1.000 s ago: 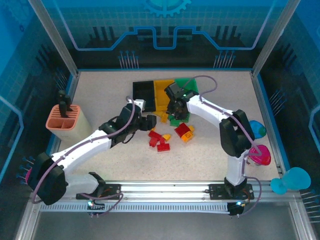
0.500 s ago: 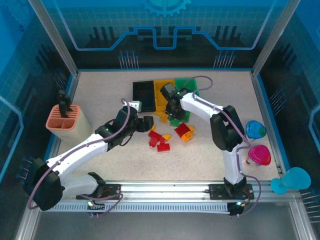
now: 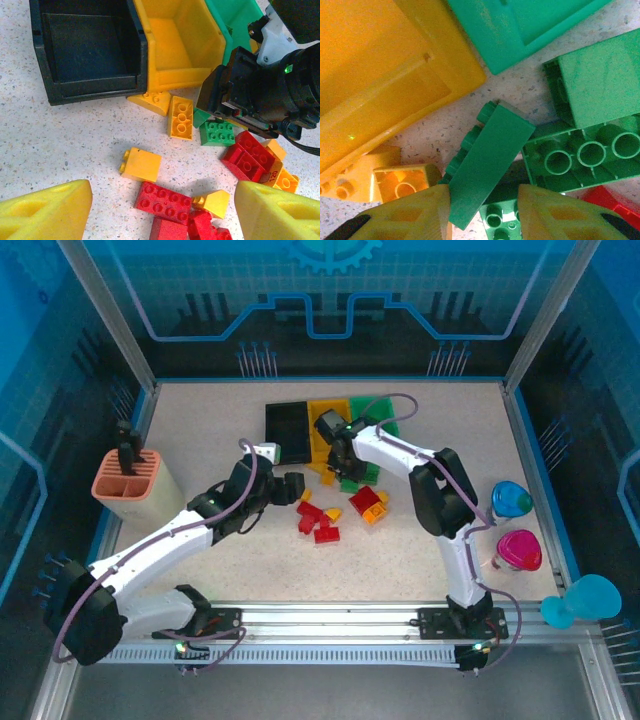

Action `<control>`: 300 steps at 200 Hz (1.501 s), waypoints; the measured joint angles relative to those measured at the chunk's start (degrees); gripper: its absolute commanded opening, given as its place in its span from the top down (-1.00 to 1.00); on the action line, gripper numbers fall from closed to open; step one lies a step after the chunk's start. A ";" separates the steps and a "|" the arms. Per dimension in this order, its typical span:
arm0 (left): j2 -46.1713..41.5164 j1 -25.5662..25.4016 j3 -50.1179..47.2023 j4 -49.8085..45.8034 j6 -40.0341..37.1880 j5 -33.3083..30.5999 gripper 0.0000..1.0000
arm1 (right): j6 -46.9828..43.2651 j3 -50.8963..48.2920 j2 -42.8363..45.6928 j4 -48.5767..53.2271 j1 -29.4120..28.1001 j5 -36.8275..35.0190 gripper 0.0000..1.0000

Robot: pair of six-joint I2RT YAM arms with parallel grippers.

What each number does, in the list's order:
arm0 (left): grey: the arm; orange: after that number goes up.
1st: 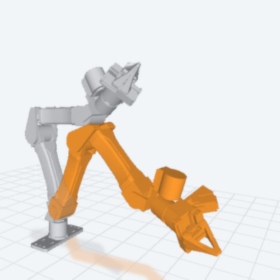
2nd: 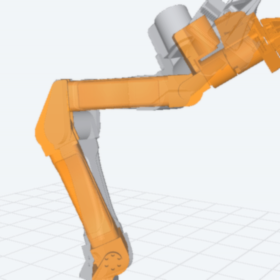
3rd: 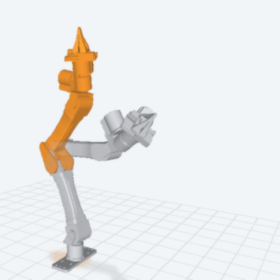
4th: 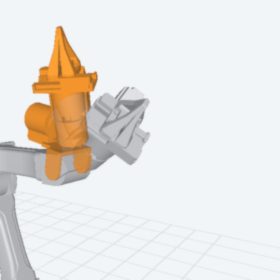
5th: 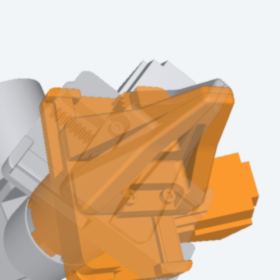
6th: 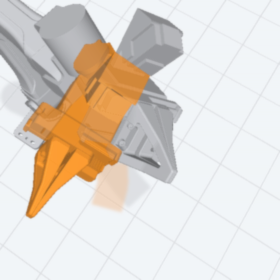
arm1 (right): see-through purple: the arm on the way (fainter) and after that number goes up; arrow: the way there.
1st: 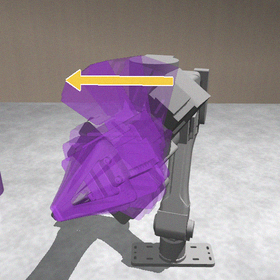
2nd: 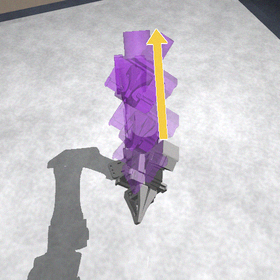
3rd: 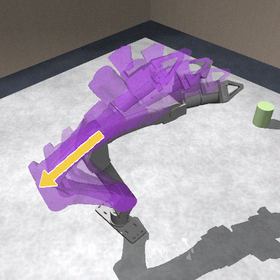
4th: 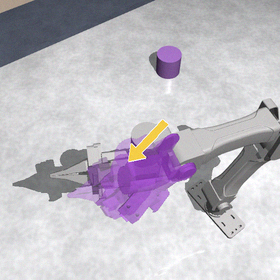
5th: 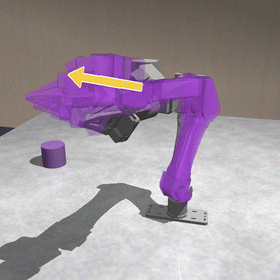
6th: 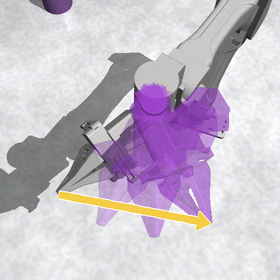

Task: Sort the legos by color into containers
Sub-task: Pick up the lego from the center of the table.

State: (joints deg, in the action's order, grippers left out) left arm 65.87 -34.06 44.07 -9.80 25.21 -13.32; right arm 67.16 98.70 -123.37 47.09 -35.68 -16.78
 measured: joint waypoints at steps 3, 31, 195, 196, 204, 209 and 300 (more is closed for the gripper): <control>0.00 0.00 0.00 0.02 0.00 0.00 -0.52 | 0.02 0.00 0.00 0.04 -0.02 -0.02 0.18; 0.00 0.00 -0.02 0.04 0.00 -0.26 -0.53 | 0.20 0.00 -0.09 -0.04 -0.11 -0.42 0.18; -0.66 0.00 -0.26 0.02 -0.02 -0.42 -0.52 | 0.42 -2.69 -0.31 -3.63 -0.31 -2.34 0.04; -0.66 0.00 -0.26 0.02 -0.02 -0.42 -0.52 | 0.42 -2.69 -0.31 -3.65 -0.31 -2.32 0.04; -0.66 0.00 -0.26 0.02 -0.02 -0.42 -0.52 | 0.44 -2.71 -0.33 -3.65 -0.31 -2.34 0.04; -0.66 0.00 -0.26 0.02 -0.04 -0.42 -0.53 | 0.48 -2.75 -0.33 -3.67 -0.31 -2.34 0.04; -0.68 0.00 -0.26 0.04 -0.02 -0.42 -0.53 | 0.79 -3.54 -0.39 -3.61 -0.31 -2.56 0.15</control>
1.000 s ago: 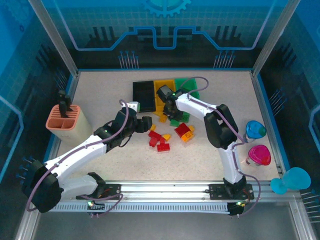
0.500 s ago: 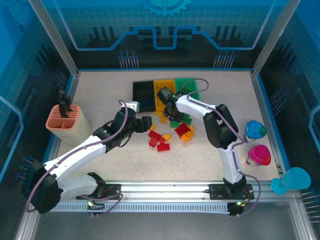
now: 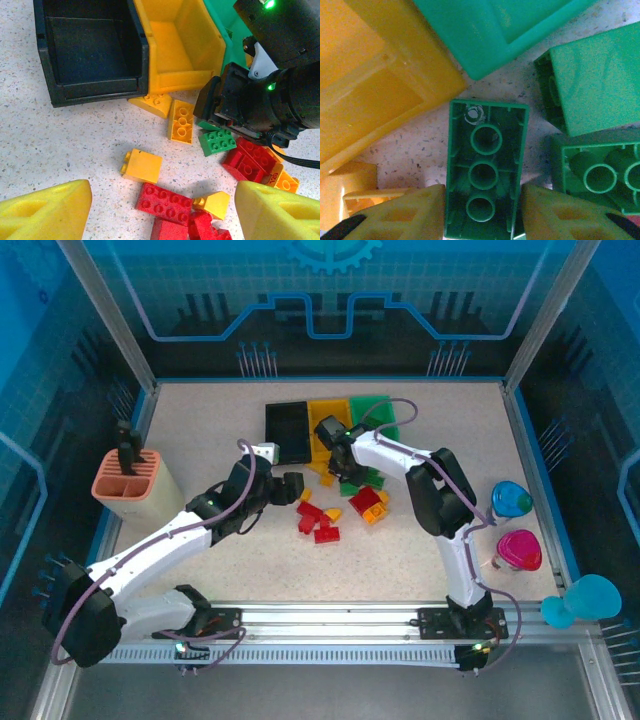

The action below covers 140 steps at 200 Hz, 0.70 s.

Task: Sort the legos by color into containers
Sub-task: Pick up the lego from the center of the table.

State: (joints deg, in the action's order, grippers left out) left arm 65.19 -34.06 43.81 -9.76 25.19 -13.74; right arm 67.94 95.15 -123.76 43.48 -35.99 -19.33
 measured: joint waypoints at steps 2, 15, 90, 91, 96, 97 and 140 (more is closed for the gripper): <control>0.00 0.00 0.00 0.00 0.00 0.00 -0.53 | 0.00 -0.02 0.00 -0.02 0.00 0.00 0.15; 0.00 0.00 0.00 0.00 0.00 0.00 -0.52 | -0.02 -0.07 0.00 -0.07 0.00 -0.02 0.19; -0.81 0.00 0.00 -0.09 -0.02 -0.02 -0.52 | -0.79 -3.93 2.99 -0.70 -0.09 -0.22 0.23; -0.85 0.00 0.00 -0.09 -0.02 -0.02 -0.52 | -0.79 -4.04 3.10 -0.68 -0.09 -0.22 0.23; -1.01 0.00 0.00 -0.09 -0.02 -0.02 -0.52 | -1.05 -4.48 3.74 -0.48 -0.13 -0.24 0.23; -1.05 0.00 0.00 -0.09 -0.02 -0.02 -0.52 | -1.11 -4.55 3.85 -0.46 -0.13 -0.24 0.23; -1.84 0.00 0.00 -0.26 -0.15 0.00 -0.52 | -4.26 -6.97 13.40 0.07 -0.79 -2.49 0.23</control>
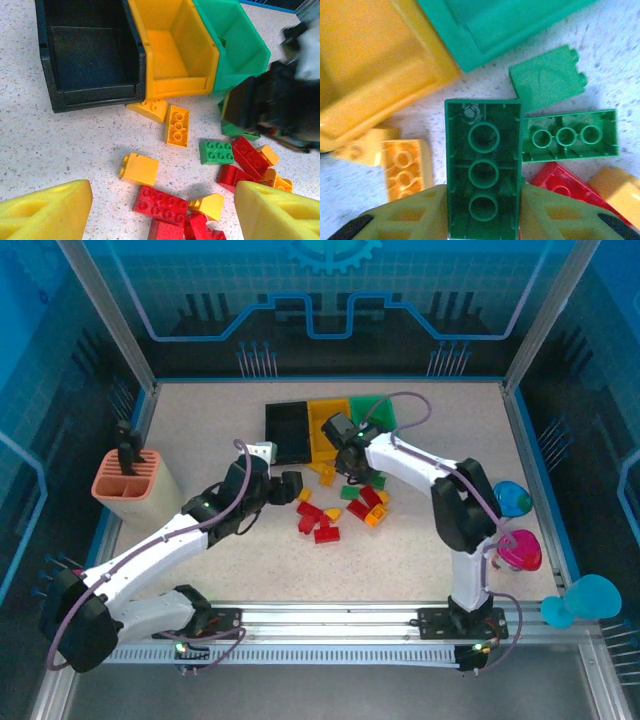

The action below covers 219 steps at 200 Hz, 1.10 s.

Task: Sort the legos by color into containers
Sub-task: Pick up the lego from the center of the table, then place the lego in the container.

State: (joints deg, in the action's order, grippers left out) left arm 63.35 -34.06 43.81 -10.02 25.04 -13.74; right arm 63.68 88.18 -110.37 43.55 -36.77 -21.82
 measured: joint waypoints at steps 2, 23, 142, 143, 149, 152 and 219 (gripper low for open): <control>0.00 0.00 0.00 0.00 0.00 0.00 -0.52 | -0.28 -0.02 0.42 0.00 0.02 -0.13 0.23; 0.00 0.00 0.00 -0.15 -0.04 0.02 -0.51 | -2.80 -0.09 4.81 -0.59 0.42 -1.33 0.23; 0.09 -5.18 0.00 -2.38 0.48 0.20 -0.51 | -19.78 20.74 -8.20 -0.26 14.67 3.78 -0.11; 0.13 -5.25 0.02 -2.40 0.50 0.22 -0.51 | -19.98 20.87 -8.28 -0.22 14.69 3.85 -0.13; 0.46 -5.57 0.07 -2.60 0.55 0.28 -0.51 | -20.35 22.01 -9.05 0.13 14.82 3.93 -0.21; 0.61 -5.68 0.09 -2.67 0.55 0.33 -0.51 | -21.18 22.58 -9.40 0.35 14.88 3.91 -0.24; 8.79 -8.61 6.73 -5.62 0.37 2.69 -0.53 | -24.33 20.00 -6.73 0.15 15.67 6.12 -0.41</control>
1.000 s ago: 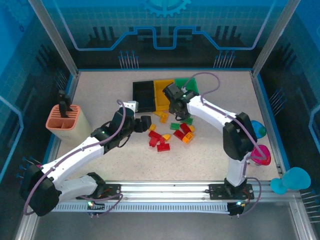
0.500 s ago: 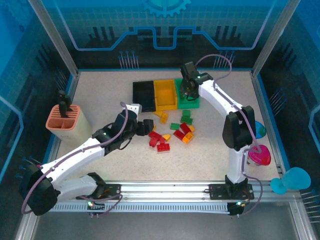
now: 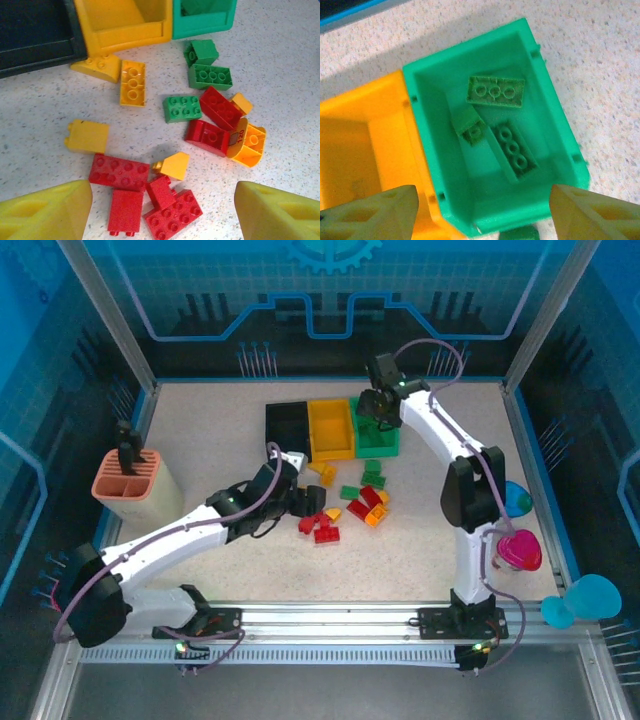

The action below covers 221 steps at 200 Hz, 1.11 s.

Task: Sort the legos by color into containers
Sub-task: Place the lego in the container, then pick up the lego from the center of the table.

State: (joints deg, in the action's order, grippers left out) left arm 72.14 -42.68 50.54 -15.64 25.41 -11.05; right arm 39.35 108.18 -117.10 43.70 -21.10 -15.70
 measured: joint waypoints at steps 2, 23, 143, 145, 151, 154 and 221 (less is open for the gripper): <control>0.44 -0.07 0.35 -0.11 0.00 0.22 -0.53 | 0.00 -1.03 0.79 -0.15 0.00 0.15 -0.41; 5.44 -0.17 4.24 -1.11 -0.28 2.34 -0.56 | -0.04 -11.21 8.46 -3.48 0.00 2.19 -0.41; 35.71 -1.27 27.91 -12.87 -1.27 5.38 -0.51 | -1.92 -38.99 28.63 -18.08 -0.17 10.64 -0.41; 36.06 -1.31 28.24 -13.07 -1.36 5.38 -0.51 | -1.95 -39.19 28.74 -18.18 -0.15 10.67 -0.41; 37.00 -1.42 29.09 -13.51 -1.53 5.38 -0.51 | -1.92 -39.67 28.98 -18.49 -0.13 10.84 -0.41; 37.51 -1.49 29.51 -13.70 -1.57 5.38 -0.51 | -1.92 -39.91 29.09 -18.67 -0.09 10.91 -0.41; 44.00 -1.86 36.06 -17.44 -2.73 5.29 -0.49 | -1.92 -43.30 30.47 -20.55 0.28 11.78 -0.41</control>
State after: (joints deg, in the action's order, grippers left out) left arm 116.14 -44.53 86.61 -33.08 22.68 -5.76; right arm 37.43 64.88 -86.63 23.16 -20.82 -3.92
